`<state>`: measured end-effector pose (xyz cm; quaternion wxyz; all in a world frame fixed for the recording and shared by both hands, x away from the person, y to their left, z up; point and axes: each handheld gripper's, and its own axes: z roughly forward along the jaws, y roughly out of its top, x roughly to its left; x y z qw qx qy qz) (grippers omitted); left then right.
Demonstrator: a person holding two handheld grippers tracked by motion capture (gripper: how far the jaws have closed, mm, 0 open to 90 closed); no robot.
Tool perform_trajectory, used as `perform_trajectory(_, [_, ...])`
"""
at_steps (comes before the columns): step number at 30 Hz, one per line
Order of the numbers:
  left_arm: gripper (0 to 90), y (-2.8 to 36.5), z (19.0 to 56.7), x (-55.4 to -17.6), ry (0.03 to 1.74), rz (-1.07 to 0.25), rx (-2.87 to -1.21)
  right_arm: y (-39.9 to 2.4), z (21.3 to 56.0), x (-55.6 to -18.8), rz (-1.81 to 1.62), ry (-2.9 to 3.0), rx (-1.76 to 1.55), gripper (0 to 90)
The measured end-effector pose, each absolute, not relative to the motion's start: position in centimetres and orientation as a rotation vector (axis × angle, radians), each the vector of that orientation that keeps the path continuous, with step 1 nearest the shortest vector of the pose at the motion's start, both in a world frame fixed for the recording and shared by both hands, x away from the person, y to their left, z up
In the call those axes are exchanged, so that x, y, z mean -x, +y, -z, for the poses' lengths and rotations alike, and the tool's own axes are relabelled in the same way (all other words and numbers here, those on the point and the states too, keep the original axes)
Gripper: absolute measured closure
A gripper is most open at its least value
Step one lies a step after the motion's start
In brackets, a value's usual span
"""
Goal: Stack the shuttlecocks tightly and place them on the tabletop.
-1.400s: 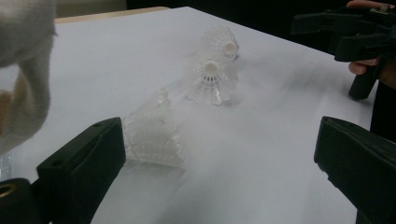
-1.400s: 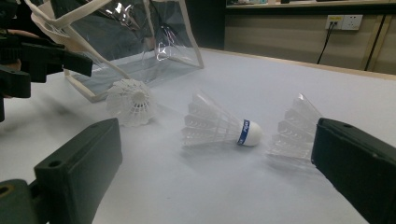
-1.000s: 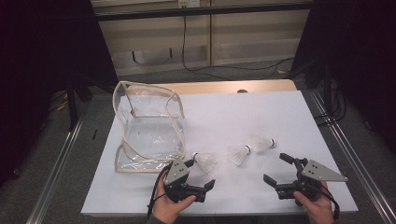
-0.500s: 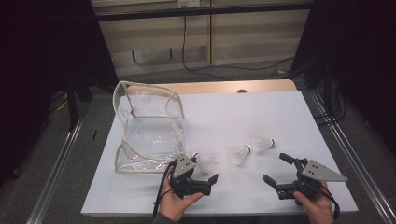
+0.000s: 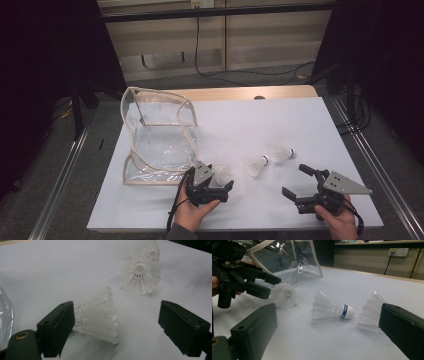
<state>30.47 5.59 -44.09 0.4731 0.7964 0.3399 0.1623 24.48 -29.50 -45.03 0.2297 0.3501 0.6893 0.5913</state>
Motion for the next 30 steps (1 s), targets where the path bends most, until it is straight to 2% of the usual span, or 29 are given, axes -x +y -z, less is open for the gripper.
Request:
perform_trajectory(5, [18.4,5.47,44.14,-30.52,0.844,-0.420,-1.930,-29.53,45.00,-24.44,-1.629,1.895,-0.969,1.4])
perform_trajectory(18, [33.3,5.39,44.22,-30.48,0.851,-0.470,-1.962,-29.55,44.98,-24.44,-1.630,1.895,-0.965,1.4])
perform_trajectory(24, [41.6,5.56,44.26,-30.45,0.864,-0.501,-1.974,-29.56,44.96,-24.41,-1.632,1.894,-0.961,1.4])
perform_trajectory(27, [48.3,5.58,44.20,-30.40,0.869,-0.500,-1.989,-29.56,44.96,-24.41,-1.633,1.894,-0.961,1.4])
perform_trajectory(28, [53.2,5.60,44.20,-30.38,0.874,-0.504,-1.996,-29.55,44.97,-24.42,-1.634,1.894,-0.966,1.4])
perform_trajectory(30, [54.2,5.64,44.18,-30.39,0.873,-0.508,-1.999,-29.55,44.97,-24.42,-1.635,1.893,-0.966,1.4])
